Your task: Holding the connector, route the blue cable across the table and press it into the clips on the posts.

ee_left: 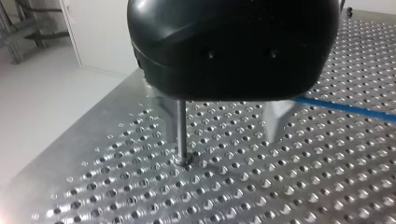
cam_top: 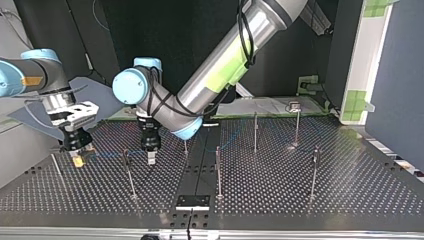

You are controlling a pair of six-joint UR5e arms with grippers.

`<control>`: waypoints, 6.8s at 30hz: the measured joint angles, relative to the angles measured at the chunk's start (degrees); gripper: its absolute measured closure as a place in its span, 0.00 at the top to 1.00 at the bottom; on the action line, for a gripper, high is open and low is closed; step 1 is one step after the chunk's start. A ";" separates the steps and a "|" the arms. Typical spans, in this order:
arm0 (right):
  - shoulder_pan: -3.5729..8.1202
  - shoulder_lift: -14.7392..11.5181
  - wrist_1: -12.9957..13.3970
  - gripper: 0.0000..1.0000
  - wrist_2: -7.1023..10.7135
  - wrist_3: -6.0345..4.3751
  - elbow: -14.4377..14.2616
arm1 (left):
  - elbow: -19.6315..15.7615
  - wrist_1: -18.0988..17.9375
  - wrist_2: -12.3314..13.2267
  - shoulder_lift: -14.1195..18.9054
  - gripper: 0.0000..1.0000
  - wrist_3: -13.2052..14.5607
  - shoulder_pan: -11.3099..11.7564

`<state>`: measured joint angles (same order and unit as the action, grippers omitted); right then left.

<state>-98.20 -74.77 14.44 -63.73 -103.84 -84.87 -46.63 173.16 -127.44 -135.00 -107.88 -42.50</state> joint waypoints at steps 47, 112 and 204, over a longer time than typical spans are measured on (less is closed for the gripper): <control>-1.00 -0.08 -1.06 0.00 -0.17 0.62 0.00 | -20.31 -11.77 -2.15 20.06 1.00 -5.61 -2.22; -1.77 -0.08 -1.34 0.00 -0.53 0.91 -0.04 | -53.43 -44.71 -9.19 31.53 1.00 1.01 -8.95; -1.87 -0.08 -1.43 0.00 -0.53 0.91 -0.09 | -88.83 -66.80 -9.19 24.41 1.00 0.83 2.23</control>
<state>-100.07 -74.85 13.02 -64.26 -102.94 -84.96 -135.46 106.36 -136.62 -110.59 -107.05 -40.27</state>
